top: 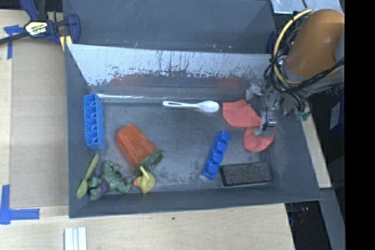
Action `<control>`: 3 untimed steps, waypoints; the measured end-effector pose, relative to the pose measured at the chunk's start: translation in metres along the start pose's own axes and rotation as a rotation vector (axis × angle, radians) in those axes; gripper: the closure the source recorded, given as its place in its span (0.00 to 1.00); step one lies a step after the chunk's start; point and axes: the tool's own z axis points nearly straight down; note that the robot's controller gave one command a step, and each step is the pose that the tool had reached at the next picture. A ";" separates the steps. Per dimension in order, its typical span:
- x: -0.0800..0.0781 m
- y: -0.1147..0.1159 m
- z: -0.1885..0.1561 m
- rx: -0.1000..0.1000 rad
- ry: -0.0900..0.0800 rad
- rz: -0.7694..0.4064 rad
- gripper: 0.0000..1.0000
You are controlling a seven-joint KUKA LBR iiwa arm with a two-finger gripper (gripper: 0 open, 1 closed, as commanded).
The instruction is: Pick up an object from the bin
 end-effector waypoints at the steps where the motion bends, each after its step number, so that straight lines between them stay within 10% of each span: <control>1: -0.001 0.001 -0.005 0.001 -0.007 -0.003 0.00; 3: 0.000 0.053 -0.002 0.001 -0.010 0.153 0.00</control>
Offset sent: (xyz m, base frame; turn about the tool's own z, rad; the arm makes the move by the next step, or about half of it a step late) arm 0.0135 0.0460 0.0092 0.1947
